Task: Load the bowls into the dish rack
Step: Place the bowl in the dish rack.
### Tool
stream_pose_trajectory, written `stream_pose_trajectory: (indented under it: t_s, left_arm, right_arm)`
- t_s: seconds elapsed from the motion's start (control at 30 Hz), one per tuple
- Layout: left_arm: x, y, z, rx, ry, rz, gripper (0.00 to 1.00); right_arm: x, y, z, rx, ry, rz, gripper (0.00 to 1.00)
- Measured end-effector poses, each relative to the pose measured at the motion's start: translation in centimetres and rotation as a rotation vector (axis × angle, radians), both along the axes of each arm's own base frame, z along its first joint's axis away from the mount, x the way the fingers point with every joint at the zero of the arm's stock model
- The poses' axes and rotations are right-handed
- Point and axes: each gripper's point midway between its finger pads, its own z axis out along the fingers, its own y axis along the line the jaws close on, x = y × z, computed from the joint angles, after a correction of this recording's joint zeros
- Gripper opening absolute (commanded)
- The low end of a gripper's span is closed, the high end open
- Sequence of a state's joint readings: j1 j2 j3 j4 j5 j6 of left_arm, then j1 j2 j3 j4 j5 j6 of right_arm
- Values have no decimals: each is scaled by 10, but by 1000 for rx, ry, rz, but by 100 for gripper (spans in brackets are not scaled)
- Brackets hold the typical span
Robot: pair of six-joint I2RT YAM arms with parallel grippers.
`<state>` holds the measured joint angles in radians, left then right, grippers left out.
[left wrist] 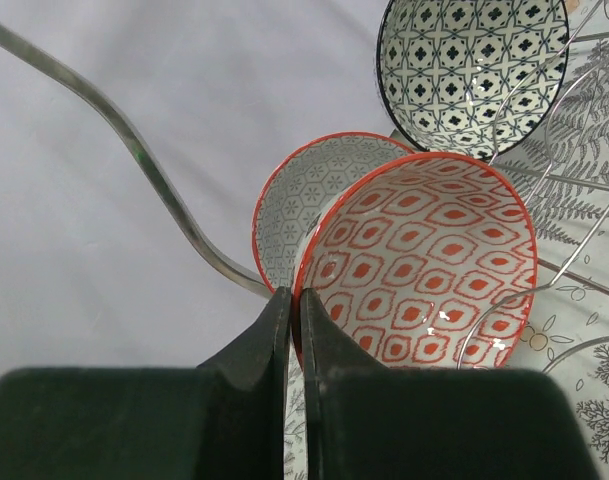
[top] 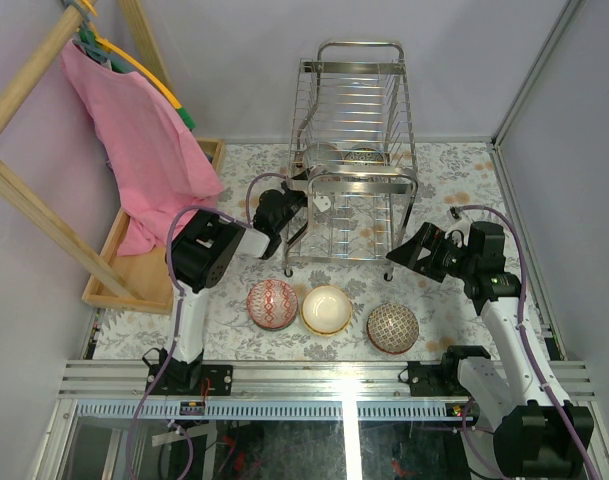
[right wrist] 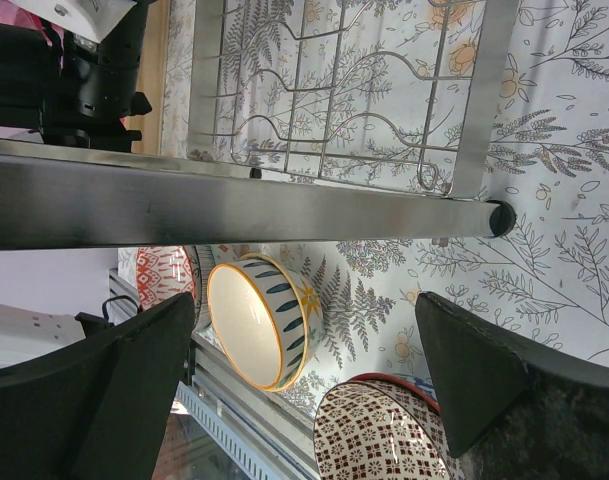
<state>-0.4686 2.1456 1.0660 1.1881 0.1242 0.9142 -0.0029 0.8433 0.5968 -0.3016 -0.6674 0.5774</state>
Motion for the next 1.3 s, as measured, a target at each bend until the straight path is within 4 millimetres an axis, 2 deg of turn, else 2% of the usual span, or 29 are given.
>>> stream_pose_trajectory:
  t_s: [0.17,0.2,0.27,0.37,0.57,0.6,0.67,0.9,0.93,0.97,1.0,1.3]
  left_arm:
    - [-3,-2,0,4,-5,-7,1]
    - [-3,-2,0,4,-4,-7,5]
    - [-3,-2,0,4,-4,-7,19]
    - [-2,-1,0,3,-2,-2,29]
    - [-2,0,-3,-6,8,7,33]
    - [-2,0,-3,-9,10,8,36]
    - [-1,2,-3,-14,13,12,48]
    - [1,11,-5,-41,33,39,67]
    - [1,14,-5,-44,37,45,75]
    - [1,16,-4,-48,39,50,91]
    - [0,18,-3,-54,41,55,99]
    - [-3,50,19,-132,32,144,100]
  right_arm:
    - [0,0,0,0,0,0,99]
    - [0,0,0,0,0,0,99]
    - [0,0,0,0,0,0,99]
    - [0,0,0,0,0,0,99]
    - [0,0,0,1,1,0,99]
    - [0,0,0,1,1,-1,99]
    - [0,0,0,2,1,-1,100]
    - [-1,1,1,9,3,2,99]
    - [-1,1,1,10,3,1,99]
    - [-1,1,2,11,3,1,99]
    - [-1,1,2,12,2,1,100]
    - [-5,2,13,23,-36,-7,99]
